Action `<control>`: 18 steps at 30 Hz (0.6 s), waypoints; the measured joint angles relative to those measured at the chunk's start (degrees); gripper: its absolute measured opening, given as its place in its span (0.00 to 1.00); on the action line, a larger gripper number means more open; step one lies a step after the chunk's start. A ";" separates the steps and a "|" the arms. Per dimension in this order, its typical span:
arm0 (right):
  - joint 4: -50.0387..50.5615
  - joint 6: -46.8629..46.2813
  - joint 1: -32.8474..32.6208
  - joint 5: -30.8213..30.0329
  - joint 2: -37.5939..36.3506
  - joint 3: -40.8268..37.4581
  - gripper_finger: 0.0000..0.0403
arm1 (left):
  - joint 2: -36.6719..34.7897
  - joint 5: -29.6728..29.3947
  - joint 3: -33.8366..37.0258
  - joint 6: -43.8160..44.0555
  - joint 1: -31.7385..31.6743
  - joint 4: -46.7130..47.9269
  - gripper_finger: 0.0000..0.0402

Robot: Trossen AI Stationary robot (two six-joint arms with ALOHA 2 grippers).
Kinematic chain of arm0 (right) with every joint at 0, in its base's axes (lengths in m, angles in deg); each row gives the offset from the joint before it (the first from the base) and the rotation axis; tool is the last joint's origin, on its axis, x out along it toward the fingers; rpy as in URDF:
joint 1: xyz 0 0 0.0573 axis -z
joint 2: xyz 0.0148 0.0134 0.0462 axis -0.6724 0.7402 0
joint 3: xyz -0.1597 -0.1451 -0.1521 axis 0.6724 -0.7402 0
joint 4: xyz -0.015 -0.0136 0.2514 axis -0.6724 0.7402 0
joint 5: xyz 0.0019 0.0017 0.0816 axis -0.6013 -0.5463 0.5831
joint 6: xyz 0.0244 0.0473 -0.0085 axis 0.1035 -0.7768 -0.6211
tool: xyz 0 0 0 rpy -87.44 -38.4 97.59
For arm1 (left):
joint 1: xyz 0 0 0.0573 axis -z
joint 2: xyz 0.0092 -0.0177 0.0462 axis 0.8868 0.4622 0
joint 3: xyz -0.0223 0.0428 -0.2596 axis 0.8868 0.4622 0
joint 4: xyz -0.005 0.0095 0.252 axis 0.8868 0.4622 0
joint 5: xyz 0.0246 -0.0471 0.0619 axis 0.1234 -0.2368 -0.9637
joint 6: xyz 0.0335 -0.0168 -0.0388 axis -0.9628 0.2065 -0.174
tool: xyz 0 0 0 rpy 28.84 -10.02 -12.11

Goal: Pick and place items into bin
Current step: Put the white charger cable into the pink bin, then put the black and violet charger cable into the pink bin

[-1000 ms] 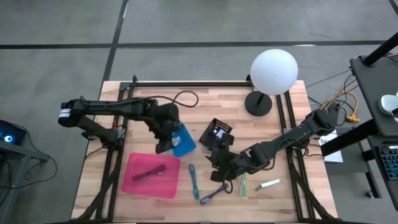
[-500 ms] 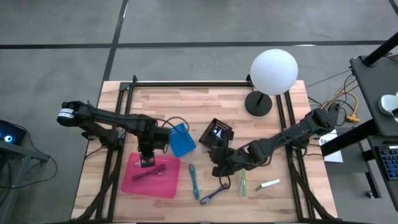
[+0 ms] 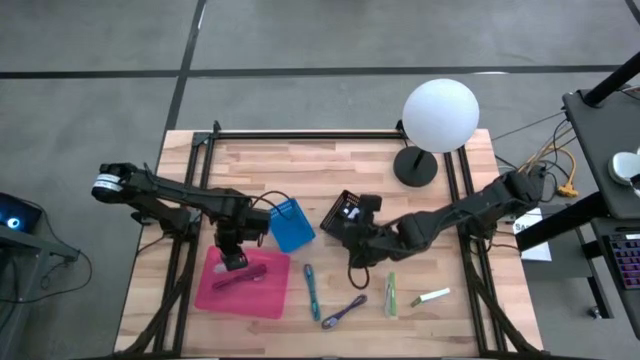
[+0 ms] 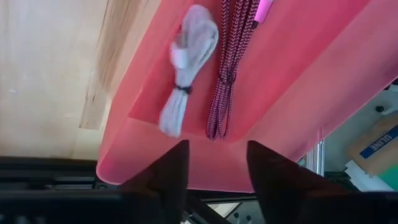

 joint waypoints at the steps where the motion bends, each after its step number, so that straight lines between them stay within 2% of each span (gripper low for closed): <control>1: 0.00 0.75 0.16 0.00 -0.14 0.00 0.19 | 0.00 0.00 0.00 0.35 0.00 -0.31 0.38; 6: 0.39 5.46 0.65 -0.02 -0.21 0.00 0.20 | -0.01 0.00 -0.33 8.96 -0.02 -6.69 0.47; 9: 0.37 6.73 0.91 -0.02 -0.21 0.00 0.19 | -0.65 -0.19 -1.56 12.92 0.09 -15.38 0.48; 11: 0.31 6.83 1.15 0.00 -0.21 0.00 0.19 | -1.21 -1.76 -2.33 14.85 0.09 -23.82 0.48; 15: -0.26 7.04 1.21 0.07 -0.90 -0.04 0.19 | -2.88 -8.56 -2.66 16.00 0.26 -45.16 0.48; 18: -2.69 7.30 1.19 2.67 -2.69 -0.29 0.20 | -4.34 -12.83 -2.05 15.06 0.26 -58.44 0.48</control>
